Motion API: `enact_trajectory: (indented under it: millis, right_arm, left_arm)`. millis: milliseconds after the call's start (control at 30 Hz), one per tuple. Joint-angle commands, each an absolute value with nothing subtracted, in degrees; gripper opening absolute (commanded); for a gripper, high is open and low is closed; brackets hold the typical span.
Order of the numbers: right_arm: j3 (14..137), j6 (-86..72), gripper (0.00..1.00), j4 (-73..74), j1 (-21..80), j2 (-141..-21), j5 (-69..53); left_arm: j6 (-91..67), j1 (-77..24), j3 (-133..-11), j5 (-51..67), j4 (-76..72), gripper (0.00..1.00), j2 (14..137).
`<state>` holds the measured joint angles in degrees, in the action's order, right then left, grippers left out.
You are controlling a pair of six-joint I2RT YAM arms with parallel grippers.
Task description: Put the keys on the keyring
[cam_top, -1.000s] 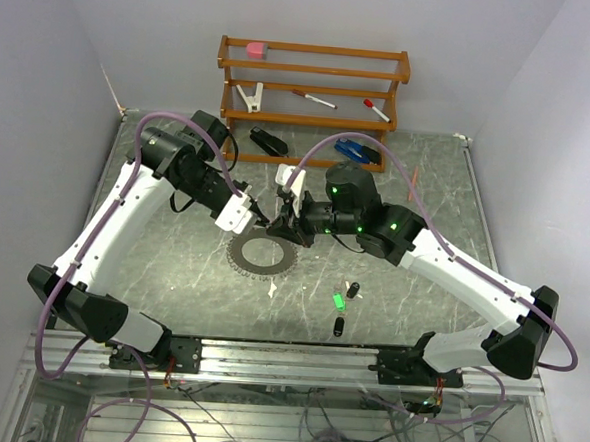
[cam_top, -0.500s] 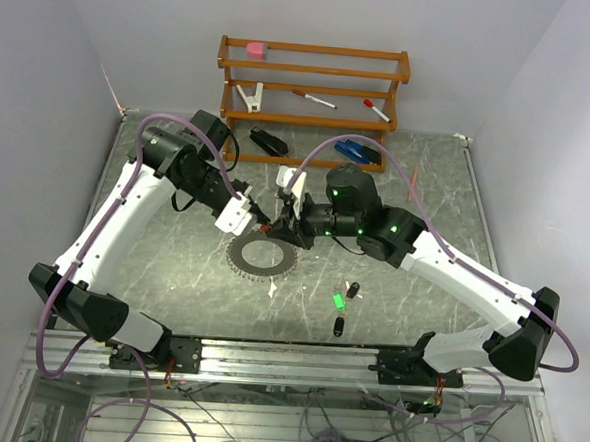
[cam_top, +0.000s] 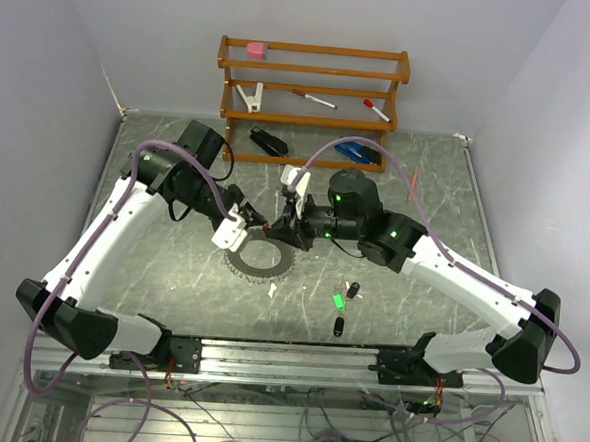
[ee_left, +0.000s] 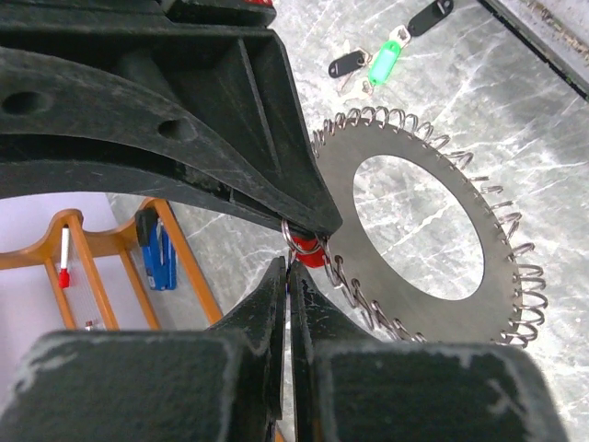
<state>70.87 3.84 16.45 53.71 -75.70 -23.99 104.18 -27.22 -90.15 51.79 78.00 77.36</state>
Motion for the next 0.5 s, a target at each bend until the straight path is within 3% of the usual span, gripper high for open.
enact_trajectory:
  millis: [0,367,467]
  right_arm:
    - [69.59,0.24,0.00,9.08,53.89,-72.45,-22.67]
    - [66.36,-3.69,0.00,2.85,53.94,-70.72,-18.60]
    - [64.86,-4.70,0.00,0.27,53.92,-70.36,-17.61]
  left_arm:
    - [103.67,-27.51,-88.04,49.19,72.82,0.07,76.06]
    - [101.63,-27.51,-87.46,49.81,70.57,0.07,75.65]
    - [100.73,-27.51,-88.52,49.48,70.85,0.17,75.64]
